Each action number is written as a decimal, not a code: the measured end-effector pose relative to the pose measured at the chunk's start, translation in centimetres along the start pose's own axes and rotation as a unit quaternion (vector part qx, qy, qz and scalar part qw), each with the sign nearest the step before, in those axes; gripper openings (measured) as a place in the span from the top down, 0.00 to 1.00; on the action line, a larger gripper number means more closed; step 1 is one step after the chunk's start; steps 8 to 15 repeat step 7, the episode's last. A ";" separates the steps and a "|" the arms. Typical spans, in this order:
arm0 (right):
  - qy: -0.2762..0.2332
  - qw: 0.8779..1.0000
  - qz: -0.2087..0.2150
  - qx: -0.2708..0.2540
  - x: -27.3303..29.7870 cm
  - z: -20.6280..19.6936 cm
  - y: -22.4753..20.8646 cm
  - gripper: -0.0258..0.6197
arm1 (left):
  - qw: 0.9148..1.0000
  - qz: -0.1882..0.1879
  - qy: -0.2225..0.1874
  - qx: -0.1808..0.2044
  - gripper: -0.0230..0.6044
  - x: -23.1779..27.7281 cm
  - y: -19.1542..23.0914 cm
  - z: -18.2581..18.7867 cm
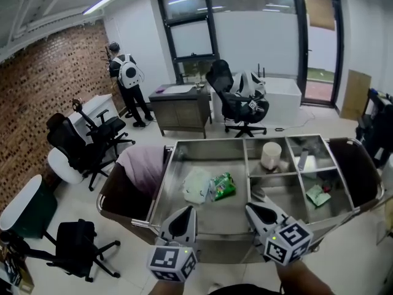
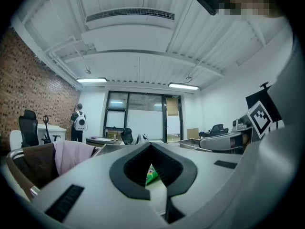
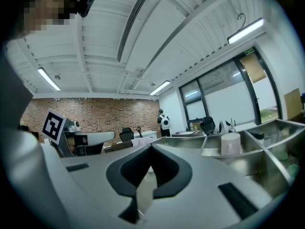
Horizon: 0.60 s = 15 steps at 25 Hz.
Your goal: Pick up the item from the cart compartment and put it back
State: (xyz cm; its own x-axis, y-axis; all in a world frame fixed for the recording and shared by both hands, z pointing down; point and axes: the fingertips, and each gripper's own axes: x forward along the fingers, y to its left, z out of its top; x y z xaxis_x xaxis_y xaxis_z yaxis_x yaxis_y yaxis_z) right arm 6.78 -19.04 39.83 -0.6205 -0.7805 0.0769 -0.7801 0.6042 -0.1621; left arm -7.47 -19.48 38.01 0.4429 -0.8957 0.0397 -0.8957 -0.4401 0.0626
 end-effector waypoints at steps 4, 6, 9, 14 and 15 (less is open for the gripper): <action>0.003 1.000 -0.002 0.000 0.1 -0.1 0.0 0.93 | 1.000 -0.004 0.008 -0.004 0.96 0.3 0.0 -1.0; 0.005 1.000 -0.002 0.000 0.3 -0.2 0.2 0.93 | 1.000 -0.007 0.008 -0.007 0.96 0.3 0.1 -1.5; 0.006 1.000 -0.002 0.001 0.4 -0.3 0.2 0.93 | 1.000 -0.008 0.009 -0.008 0.96 0.4 0.2 -1.6; 0.006 1.000 -0.002 0.001 0.4 -0.3 0.2 0.93 | 1.000 -0.008 0.009 -0.008 0.96 0.4 0.2 -1.6; 0.006 1.000 -0.002 0.001 0.4 -0.3 0.2 0.93 | 1.000 -0.008 0.009 -0.008 0.96 0.4 0.2 -1.6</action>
